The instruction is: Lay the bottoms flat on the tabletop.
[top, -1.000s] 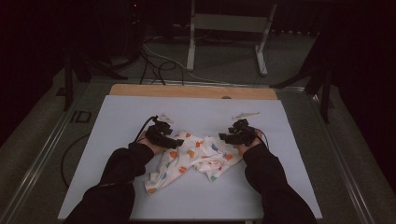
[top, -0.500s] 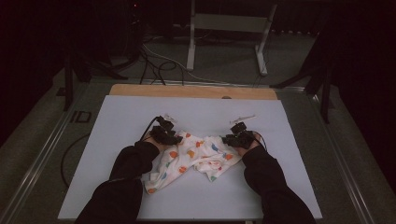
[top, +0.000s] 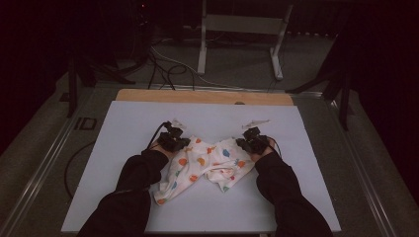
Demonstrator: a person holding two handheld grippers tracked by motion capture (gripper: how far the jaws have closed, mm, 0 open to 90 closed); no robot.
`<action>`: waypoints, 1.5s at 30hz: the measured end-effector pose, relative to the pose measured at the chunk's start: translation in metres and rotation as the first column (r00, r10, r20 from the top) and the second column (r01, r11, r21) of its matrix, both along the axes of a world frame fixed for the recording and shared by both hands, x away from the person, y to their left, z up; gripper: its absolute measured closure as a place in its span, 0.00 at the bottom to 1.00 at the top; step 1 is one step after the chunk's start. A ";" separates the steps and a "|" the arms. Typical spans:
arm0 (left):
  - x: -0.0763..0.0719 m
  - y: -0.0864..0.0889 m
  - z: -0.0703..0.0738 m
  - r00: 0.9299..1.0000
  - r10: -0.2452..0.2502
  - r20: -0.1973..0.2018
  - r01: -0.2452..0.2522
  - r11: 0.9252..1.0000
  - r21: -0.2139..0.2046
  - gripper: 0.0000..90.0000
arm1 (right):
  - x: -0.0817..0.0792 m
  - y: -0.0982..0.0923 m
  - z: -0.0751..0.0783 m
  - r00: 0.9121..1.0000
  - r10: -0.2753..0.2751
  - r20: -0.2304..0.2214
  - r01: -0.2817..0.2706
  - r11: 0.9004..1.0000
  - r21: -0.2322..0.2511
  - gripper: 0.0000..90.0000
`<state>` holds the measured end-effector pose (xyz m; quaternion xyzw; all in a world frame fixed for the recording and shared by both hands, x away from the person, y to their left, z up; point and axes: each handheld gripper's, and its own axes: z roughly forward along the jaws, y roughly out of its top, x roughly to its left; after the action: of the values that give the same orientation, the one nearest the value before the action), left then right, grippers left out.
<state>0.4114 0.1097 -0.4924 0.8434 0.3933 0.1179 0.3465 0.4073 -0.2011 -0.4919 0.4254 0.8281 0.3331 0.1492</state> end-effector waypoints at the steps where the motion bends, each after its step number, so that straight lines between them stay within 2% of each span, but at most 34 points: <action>1: 0.000 0.002 0.003 1.000 0.007 0.016 -0.007 1.000 -0.001 0.99 | 0.002 0.000 0.002 1.000 -0.003 0.010 0.002 1.000 0.010 1.00; 4: 0.004 0.007 0.011 0.998 0.034 0.047 -0.033 0.999 -0.018 0.99 | 0.008 0.003 0.007 0.999 -0.010 0.034 0.009 0.999 0.033 1.00; 7: 0.009 0.011 0.014 0.998 0.049 0.049 -0.049 0.999 -0.017 0.99 | 0.016 0.008 0.010 0.999 -0.015 0.037 0.014 0.999 0.048 1.00; 12: 0.017 0.014 0.013 0.996 0.069 0.052 -0.068 0.997 -0.022 0.99 | 0.027 0.015 0.011 0.999 -0.018 0.047 0.017 0.999 0.031 1.00; 14: 0.023 0.014 0.013 0.995 0.085 0.051 -0.084 0.996 -0.021 0.99 | 0.037 0.019 0.011 0.998 -0.033 0.052 0.032 0.999 0.017 1.00; 16: 0.026 0.013 0.012 0.994 0.092 0.053 -0.092 0.996 -0.005 0.99 | 0.044 0.020 0.010 0.997 -0.046 0.057 0.045 0.999 0.020 1.00; 22: 0.035 0.015 0.008 0.990 0.131 0.057 -0.131 0.991 -0.011 0.99 | 0.059 0.023 0.004 0.996 -0.060 0.066 0.059 0.998 0.013 1.00; 28: 0.044 0.019 0.004 0.982 0.180 0.049 -0.180 0.984 0.002 0.99 | 0.071 0.032 0.001 0.997 -0.058 0.056 0.057 0.998 0.026 1.00; 30: 0.046 0.021 0.002 0.980 0.193 0.042 -0.194 0.981 0.001 0.99 | 0.074 0.036 0.001 0.997 -0.056 0.056 0.055 0.998 0.015 1.00; 35: 0.049 0.020 -0.004 0.979 0.199 0.034 -0.199 0.980 0.013 0.97 | 0.079 0.042 -0.004 0.998 -0.057 0.032 0.057 0.998 0.002 0.98; 36: 0.050 0.020 -0.004 0.980 0.199 0.027 -0.199 0.980 0.006 0.93 | 0.080 0.043 -0.005 0.998 -0.057 0.027 0.057 0.998 -0.003 0.89; 38: 0.051 0.018 -0.004 0.981 0.194 0.012 -0.194 0.981 0.017 0.72 | 0.082 0.043 -0.007 0.998 -0.058 0.014 0.057 0.998 0.023 0.72; 40: 0.052 0.017 -0.002 0.981 0.193 -0.007 -0.192 0.981 0.015 0.51 | 0.082 0.044 -0.007 0.998 -0.062 0.009 0.062 0.998 0.029 0.50; 41: 0.052 0.017 -0.002 0.979 0.202 -0.017 -0.202 0.979 0.011 0.42 | 0.082 0.044 -0.007 0.998 -0.067 0.004 0.066 0.997 0.024 0.45; 42: 0.052 0.017 -0.002 0.979 0.202 -0.017 -0.202 0.979 0.011 0.37 | 0.082 0.044 -0.007 0.998 -0.067 0.004 0.066 0.997 0.024 0.45; 43: 0.052 0.017 0.001 0.978 0.208 -0.031 -0.208 0.978 0.002 0.37 | 0.081 0.044 -0.006 0.998 -0.069 0.011 0.068 0.997 0.023 0.39; 44: 0.052 0.017 0.001 0.981 0.191 -0.042 -0.191 0.982 0.002 0.26 | 0.079 0.043 -0.005 0.997 -0.071 0.009 0.070 0.996 0.049 0.28; 45: 0.051 0.017 0.002 0.983 0.178 -0.043 -0.178 0.984 -0.003 0.18 | 0.079 0.042 -0.004 0.999 -0.050 0.005 0.049 0.997 0.060 0.22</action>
<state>0.4628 0.1268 -0.4907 0.8059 0.4748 0.1293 0.3293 0.4861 -0.1596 -0.4963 0.4489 0.8065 0.3554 0.1472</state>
